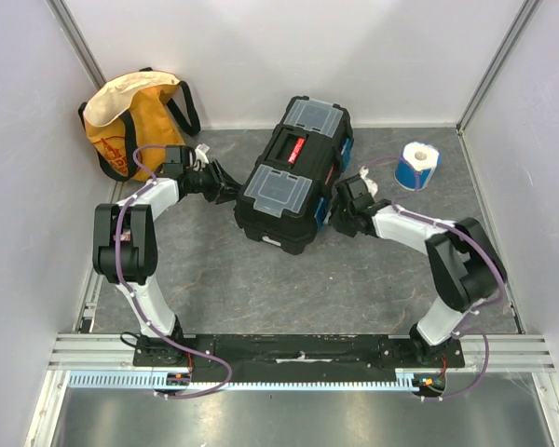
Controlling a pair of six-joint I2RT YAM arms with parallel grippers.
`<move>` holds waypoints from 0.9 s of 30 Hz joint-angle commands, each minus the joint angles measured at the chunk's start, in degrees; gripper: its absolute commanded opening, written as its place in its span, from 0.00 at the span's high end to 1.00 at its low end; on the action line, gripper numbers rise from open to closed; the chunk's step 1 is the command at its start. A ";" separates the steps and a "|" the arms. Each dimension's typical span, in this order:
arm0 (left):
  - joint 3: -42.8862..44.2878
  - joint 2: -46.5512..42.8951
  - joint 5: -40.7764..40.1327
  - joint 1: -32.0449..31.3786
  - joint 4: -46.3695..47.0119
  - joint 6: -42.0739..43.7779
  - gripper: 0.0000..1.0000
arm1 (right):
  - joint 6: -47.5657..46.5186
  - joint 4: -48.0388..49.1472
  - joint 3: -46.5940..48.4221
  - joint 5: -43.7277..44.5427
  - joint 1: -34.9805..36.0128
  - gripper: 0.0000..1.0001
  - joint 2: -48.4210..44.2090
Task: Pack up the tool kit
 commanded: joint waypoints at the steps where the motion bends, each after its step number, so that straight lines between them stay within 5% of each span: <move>1: -0.74 -3.33 6.69 -3.54 -12.88 0.69 0.58 | 1.99 -1.02 -1.13 11.15 -2.23 0.43 -10.99; 8: -5.83 -7.29 6.68 -3.54 -9.98 1.30 0.57 | -0.91 -2.36 -2.37 13.53 -4.69 0.29 -17.94; 19: -11.28 -13.70 9.49 -5.12 -7.17 3.06 0.50 | -8.56 7.66 5.36 -13.35 -5.22 0.21 -4.68; 23: -12.61 -14.94 7.57 -5.47 -6.63 2.18 0.50 | -10.05 7.67 7.64 -13.98 -5.48 0.20 -2.83; 27: -9.98 -16.78 -2.78 -4.86 -11.72 3.58 0.47 | -10.93 1.97 9.05 -6.88 -6.27 0.20 -5.89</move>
